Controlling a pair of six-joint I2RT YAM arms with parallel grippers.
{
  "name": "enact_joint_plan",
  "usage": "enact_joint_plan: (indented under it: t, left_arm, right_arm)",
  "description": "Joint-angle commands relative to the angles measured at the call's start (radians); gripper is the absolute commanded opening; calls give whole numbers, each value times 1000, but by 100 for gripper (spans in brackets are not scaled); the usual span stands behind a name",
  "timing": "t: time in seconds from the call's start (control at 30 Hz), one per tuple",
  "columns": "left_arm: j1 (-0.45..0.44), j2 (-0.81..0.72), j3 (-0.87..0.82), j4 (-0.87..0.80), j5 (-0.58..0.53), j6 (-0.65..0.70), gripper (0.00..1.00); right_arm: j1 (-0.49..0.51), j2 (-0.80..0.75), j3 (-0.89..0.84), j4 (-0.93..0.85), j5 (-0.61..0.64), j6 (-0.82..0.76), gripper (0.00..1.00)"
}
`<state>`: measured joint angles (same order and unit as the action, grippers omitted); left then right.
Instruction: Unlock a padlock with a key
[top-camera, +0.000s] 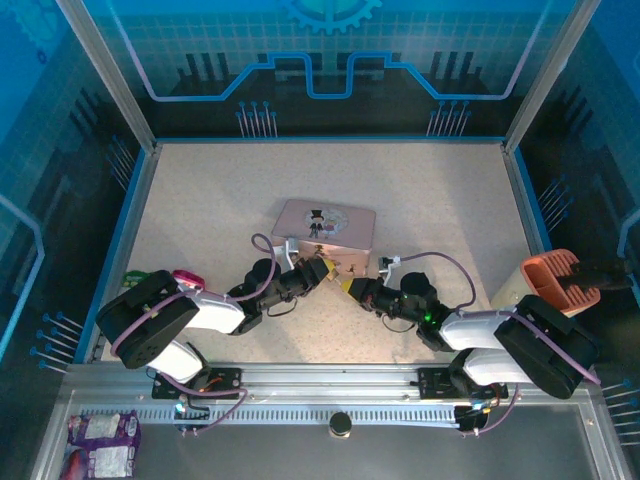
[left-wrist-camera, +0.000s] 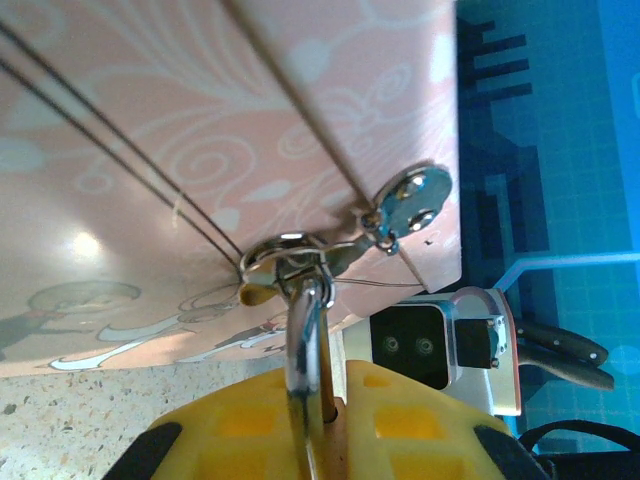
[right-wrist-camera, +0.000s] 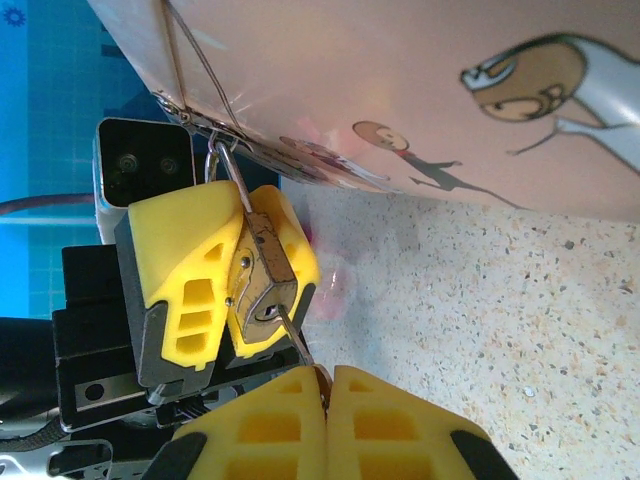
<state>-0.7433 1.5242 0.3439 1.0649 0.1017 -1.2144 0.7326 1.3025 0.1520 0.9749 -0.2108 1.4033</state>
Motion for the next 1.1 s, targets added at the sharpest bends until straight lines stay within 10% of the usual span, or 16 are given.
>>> enact_joint_plan:
  t: [0.0,1.07]
  left_arm:
    - [-22,-8,19,152,39,-6,0]
    - [-16,-36,41,115,55,23,0]
  right_arm:
    - [8,17,8,71,17,15,0]
    - [3,-31,4,48,30,11,0]
